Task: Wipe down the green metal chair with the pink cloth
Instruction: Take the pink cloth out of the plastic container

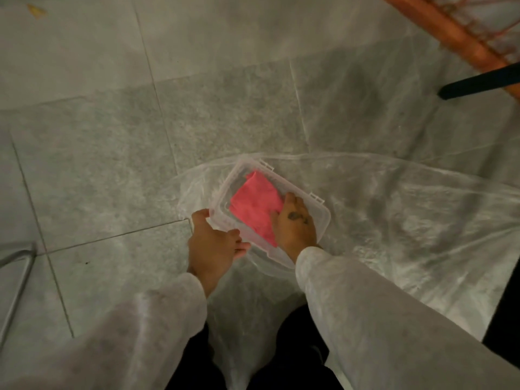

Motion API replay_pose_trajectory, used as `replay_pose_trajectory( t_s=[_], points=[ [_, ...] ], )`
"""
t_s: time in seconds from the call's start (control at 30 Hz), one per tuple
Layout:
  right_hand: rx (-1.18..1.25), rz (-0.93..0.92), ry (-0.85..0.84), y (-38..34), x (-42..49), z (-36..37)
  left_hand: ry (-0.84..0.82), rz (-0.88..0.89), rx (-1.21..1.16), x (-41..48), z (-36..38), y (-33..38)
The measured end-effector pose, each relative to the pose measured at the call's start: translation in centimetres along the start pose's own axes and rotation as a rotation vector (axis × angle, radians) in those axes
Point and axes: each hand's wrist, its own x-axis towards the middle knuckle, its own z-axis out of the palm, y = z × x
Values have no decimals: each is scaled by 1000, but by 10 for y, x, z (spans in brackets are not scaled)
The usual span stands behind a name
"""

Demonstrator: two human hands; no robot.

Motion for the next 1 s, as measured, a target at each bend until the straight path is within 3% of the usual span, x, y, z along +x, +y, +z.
replay_pose_trajectory(
  t_s=[0.17,0.37,0.47,0.53,0.63,1.0],
  points=[
    [48,13,-52,-4,-4,-13,-54,-14,60,-4,-6,5],
    [277,11,-19,-15,-58,-57,88,47,410,-51,-30,30],
    [381,8,32,-29,-103,-98,64,175,638,-99,-45,65],
    [460,26,60,-39,-135,-125,0,216,698,-129,-51,90],
    [614,53,107,-58,-185,-173,-114,162,588,-175,-56,132],
    [1201,11,136,-100,-399,-351,-797,8,225,-395,-91,234]
  ],
)
